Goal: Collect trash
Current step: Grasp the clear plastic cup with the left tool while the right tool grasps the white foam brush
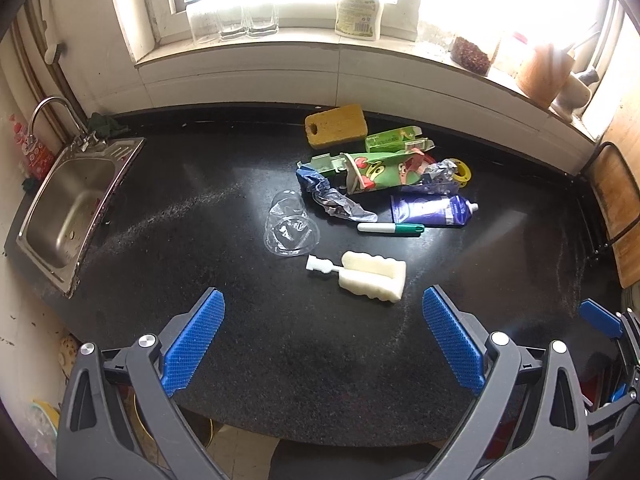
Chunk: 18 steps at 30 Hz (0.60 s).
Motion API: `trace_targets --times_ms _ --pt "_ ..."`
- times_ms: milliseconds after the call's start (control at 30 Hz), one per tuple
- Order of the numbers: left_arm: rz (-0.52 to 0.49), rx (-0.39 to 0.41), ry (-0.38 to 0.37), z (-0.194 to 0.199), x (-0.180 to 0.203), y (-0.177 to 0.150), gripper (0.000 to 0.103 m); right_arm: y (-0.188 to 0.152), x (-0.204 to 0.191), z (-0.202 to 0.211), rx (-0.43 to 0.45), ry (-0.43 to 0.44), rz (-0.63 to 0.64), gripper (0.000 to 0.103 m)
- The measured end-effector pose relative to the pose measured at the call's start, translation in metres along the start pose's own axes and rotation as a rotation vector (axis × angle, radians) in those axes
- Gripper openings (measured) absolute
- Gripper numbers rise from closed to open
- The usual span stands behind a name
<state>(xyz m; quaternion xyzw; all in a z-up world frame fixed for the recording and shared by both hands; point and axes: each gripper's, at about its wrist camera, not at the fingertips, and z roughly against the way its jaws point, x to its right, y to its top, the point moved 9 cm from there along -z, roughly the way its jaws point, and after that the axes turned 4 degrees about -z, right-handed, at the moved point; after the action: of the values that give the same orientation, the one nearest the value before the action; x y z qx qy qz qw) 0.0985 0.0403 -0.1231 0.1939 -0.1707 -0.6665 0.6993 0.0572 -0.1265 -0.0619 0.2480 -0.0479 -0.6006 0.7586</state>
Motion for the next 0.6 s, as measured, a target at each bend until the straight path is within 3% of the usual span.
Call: trace_targets --times_ms 267,600 --pt "0.023 -0.087 -0.035 -0.090 -0.028 0.012 0.097 0.007 -0.028 -0.086 -0.056 0.077 0.147 0.097" --pt "0.027 -0.173 -0.079 -0.194 -0.042 0.029 0.096 0.014 -0.047 -0.194 -0.182 0.095 0.306 0.096"
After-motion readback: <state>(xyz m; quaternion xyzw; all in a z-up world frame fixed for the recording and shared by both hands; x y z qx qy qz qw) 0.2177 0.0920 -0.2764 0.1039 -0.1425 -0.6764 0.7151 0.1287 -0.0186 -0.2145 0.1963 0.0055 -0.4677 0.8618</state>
